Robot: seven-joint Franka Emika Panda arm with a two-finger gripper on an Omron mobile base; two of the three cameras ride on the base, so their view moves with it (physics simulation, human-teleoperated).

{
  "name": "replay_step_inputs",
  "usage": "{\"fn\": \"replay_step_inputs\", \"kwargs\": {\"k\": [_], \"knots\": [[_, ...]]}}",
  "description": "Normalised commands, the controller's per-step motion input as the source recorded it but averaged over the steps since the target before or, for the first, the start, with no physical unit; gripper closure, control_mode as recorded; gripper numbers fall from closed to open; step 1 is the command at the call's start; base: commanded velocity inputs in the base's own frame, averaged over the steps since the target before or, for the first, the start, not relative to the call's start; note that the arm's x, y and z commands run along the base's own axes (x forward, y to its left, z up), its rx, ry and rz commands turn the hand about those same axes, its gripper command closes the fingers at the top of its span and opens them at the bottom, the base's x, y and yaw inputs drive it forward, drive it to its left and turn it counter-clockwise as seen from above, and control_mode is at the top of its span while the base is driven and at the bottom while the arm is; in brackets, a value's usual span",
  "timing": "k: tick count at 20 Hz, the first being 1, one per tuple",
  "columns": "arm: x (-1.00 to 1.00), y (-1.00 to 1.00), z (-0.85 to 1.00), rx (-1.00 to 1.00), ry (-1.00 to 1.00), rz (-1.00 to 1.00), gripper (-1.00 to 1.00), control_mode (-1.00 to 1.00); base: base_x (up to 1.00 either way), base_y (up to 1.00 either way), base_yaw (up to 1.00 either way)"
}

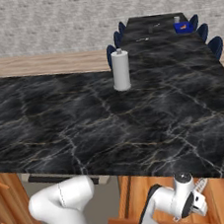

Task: Take the tongs from the drawer on the right and place them on the dining counter next to the tray containing the hot dog.

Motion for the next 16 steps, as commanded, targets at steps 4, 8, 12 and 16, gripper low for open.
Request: {"fn": "replay_step_inputs", "kwargs": {"k": [4, 8, 12, 16], "knots": [[-0.37, 0.07, -0.61, 0.03, 0.0, 0.0, 1.0, -1.0, 0.0, 0.0, 0.0], [-0.87, 0.0, -0.33, 0.0, 0.01, 0.04, 1.0, -1.0, 0.0, 0.0, 0.0], [-1.0, 0.0, 0.03, 0.0, -0.07, 0.12, 1.0, -1.0, 0.0, 0.0, 0.0], [-0.86, 0.0, 0.78, -0.02, -0.21, 0.11, 1.0, -1.0, 0.0, 0.0, 0.0]]}}
